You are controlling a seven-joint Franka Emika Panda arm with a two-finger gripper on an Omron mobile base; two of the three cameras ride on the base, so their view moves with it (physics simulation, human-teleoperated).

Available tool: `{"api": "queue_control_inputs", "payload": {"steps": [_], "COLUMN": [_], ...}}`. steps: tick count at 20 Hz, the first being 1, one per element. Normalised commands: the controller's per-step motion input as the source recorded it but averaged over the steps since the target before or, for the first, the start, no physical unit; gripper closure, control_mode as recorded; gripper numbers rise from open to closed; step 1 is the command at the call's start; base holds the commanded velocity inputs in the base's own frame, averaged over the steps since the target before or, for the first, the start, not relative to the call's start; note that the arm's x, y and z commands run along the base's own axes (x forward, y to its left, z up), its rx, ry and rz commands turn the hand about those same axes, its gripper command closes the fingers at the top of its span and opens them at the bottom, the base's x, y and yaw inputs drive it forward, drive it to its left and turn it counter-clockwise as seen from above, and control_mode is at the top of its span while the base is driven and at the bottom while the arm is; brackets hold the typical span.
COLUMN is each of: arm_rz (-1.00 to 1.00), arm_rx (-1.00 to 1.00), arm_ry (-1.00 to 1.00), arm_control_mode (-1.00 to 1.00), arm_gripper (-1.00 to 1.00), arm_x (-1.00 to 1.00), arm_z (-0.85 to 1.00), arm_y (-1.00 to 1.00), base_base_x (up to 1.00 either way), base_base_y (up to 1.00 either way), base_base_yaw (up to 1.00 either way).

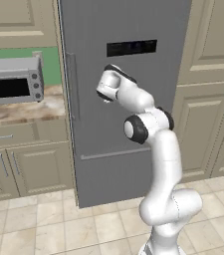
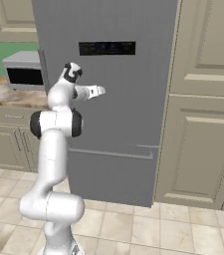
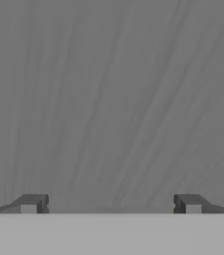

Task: Place the mango in the correct fridge rack based on whether it is a fruit or vegetable. Finally, close the fridge door.

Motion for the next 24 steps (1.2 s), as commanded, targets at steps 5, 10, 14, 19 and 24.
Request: {"api": "queue_control_inputs", "payload": {"steps": [5, 10, 14, 19, 24], "arm_rz": [-0.05, -0.06, -0.08, -0.08, -0.09], "arm_rx": [0.01, 0.00, 0.00, 0.00, 0.00], "arm_ry": [0.03, 0.09, 0.14, 0.19, 0.23], "arm_control_mode": [-1.00, -1.00, -1.00, -1.00, -1.00], "arm_gripper": [-1.00, -1.00, -1.00, -1.00, -1.00], "arm_x": [0.96, 1.00, 1.00, 1.00, 0.99], "arm_z": [-0.26, -0.44, -0.54, -0.42, -0.38], "arm_y": [0.00, 0.00, 0.01, 0.07, 0.14], "base_base_x": [0.00, 0.00, 0.00, 0.00, 0.00], "base_base_y": [0.00, 0.00, 0.00, 0.00, 0.00], "base_base_yaw": [0.00, 0.00, 0.00, 0.00, 0.00]}}
